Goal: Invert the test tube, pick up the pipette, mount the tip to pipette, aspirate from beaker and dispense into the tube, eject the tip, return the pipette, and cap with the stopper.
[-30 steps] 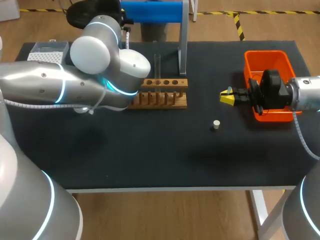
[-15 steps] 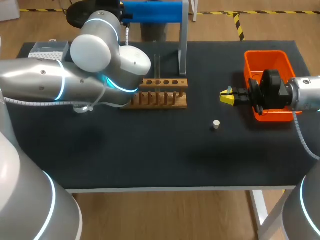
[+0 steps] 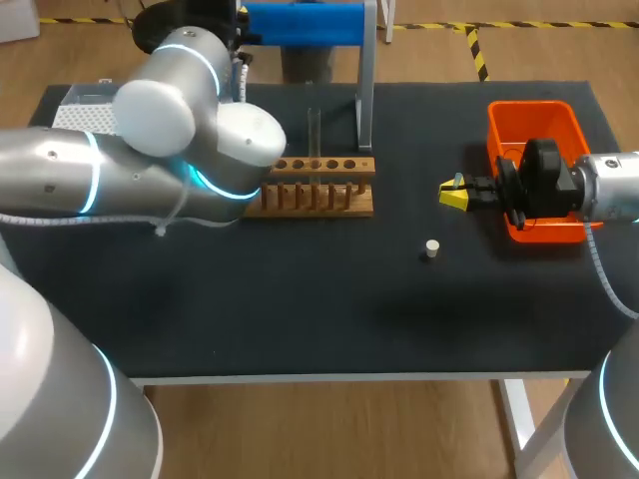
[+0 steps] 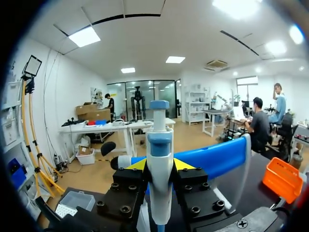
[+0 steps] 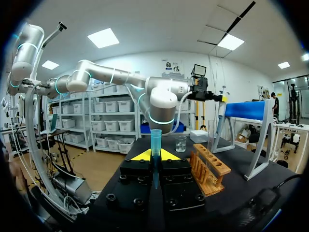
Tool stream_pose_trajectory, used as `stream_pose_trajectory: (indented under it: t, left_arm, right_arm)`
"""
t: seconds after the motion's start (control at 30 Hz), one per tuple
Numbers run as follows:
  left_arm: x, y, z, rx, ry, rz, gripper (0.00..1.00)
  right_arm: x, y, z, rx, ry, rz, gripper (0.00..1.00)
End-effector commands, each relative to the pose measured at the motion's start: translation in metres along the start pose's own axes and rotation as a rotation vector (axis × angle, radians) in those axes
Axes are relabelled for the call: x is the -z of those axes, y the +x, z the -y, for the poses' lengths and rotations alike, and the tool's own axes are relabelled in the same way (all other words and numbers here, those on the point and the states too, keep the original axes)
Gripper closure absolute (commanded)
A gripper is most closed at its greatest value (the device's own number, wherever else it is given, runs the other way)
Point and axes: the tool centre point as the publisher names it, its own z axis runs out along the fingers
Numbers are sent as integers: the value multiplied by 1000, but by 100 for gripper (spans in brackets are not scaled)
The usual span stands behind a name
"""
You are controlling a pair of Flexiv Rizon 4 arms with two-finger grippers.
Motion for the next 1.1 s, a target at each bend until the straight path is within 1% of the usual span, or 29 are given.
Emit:
stream_pose_trajectory:
  t: [0.03, 0.07, 0.1, 0.27, 0.37, 0.4, 0.43, 1.03, 1.1]
  left_arm:
    - [32, -7, 10, -2, -17, -187, 100]
    - [36, -5, 11, -6, -11, -212, 100]
    - [40, -4, 13, -21, -10, -221, 100]
    - [62, 7, 21, -25, 20, -317, 100]
    - [74, 12, 27, -30, 36, -384, 100]
    - [79, 13, 29, -25, 47, -423, 100]
    - [84, 14, 31, -36, 49, -436, 100]
    - [84, 14, 31, -36, 49, -436, 100]
    - [92, 14, 32, -44, 56, -464, 100]
  right_arm:
    - [0, 1, 0, 1, 2, 3, 100]
    - [0, 1, 0, 1, 2, 3, 100]
    - [0, 1, 0, 1, 2, 3, 100]
    - [0, 1, 0, 1, 2, 3, 100]
    - [0, 1, 0, 1, 2, 3, 100]
    - [0, 1, 0, 1, 2, 3, 100]
    - [0, 1, 0, 1, 2, 3, 100]
    - [0, 1, 0, 1, 2, 3, 100]
    - [0, 1, 0, 1, 2, 3, 100]
